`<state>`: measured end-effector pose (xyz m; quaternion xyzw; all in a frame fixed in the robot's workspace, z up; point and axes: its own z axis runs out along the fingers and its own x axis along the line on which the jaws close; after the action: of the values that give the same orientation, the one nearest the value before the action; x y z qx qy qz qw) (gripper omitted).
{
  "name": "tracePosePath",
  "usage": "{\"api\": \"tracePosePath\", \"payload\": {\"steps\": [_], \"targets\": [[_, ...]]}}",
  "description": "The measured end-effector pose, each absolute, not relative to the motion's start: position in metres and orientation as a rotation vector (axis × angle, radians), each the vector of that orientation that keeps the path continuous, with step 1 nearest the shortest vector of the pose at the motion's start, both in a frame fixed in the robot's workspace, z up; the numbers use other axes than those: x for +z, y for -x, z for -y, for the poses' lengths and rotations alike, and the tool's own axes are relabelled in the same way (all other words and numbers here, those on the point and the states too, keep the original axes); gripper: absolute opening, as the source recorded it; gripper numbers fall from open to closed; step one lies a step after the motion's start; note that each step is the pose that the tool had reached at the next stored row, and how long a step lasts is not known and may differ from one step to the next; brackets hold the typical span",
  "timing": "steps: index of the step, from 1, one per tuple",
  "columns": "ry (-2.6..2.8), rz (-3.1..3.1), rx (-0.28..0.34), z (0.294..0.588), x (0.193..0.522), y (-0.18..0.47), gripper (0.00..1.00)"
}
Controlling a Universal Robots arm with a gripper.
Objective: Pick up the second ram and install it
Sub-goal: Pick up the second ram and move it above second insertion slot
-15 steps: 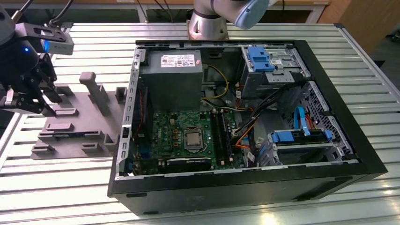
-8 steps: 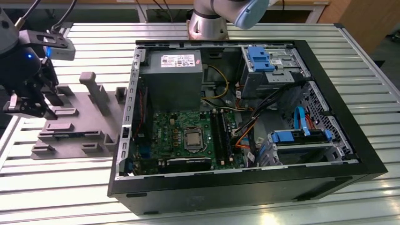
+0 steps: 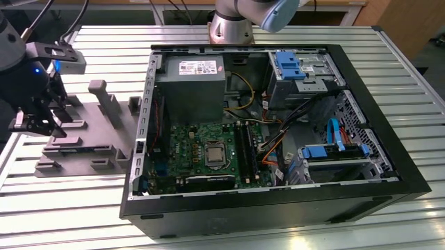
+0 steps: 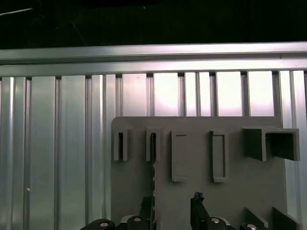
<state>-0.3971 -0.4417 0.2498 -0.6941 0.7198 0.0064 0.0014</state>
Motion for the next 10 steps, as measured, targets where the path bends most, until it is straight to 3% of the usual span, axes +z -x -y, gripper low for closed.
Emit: {"api": "tracePosePath", "payload": {"steps": [10], "targets": [[2.179, -2.258, 0.021, 0.448, 0.232, 0.399, 0.44]]}}
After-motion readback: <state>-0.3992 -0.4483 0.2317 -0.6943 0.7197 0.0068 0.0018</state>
